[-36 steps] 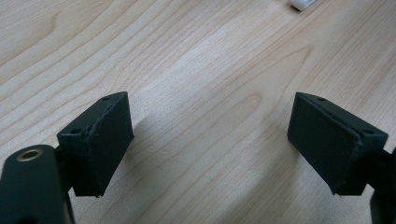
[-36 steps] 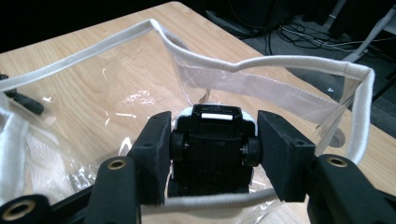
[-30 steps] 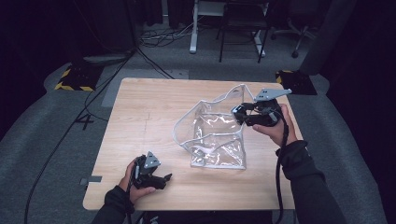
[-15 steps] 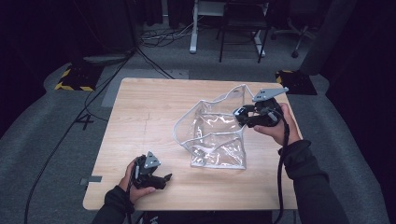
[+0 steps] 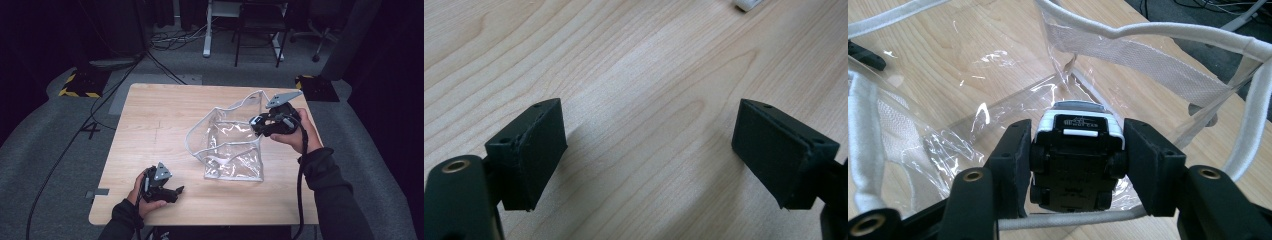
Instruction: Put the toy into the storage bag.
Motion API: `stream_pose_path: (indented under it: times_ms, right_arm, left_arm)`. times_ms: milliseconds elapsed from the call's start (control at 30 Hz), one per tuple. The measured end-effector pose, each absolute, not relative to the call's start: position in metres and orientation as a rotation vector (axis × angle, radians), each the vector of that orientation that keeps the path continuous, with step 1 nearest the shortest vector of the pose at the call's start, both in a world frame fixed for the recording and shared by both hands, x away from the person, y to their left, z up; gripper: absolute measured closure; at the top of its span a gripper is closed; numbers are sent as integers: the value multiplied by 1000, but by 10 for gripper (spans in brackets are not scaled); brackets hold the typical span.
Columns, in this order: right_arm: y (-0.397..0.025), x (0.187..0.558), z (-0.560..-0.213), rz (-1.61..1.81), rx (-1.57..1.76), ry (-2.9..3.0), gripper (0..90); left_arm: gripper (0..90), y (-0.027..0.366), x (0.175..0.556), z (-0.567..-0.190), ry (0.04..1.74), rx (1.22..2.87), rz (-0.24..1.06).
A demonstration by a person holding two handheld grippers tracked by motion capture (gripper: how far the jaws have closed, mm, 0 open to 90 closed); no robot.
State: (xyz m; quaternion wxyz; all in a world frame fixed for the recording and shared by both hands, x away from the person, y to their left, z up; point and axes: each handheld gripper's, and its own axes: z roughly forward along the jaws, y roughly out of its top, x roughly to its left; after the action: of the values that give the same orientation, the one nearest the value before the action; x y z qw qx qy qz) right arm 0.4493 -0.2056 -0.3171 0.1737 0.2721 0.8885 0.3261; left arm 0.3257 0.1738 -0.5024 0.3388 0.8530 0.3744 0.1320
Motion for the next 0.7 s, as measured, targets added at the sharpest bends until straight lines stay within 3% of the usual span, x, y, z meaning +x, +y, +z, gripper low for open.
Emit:
stream_pose_path:
  times_ms: [700]
  right_arm:
    - [-211, 447, -320, 985, 781, 2499, 471]
  left_arm:
    - [144, 174, 326, -503, 975, 2221, 345]
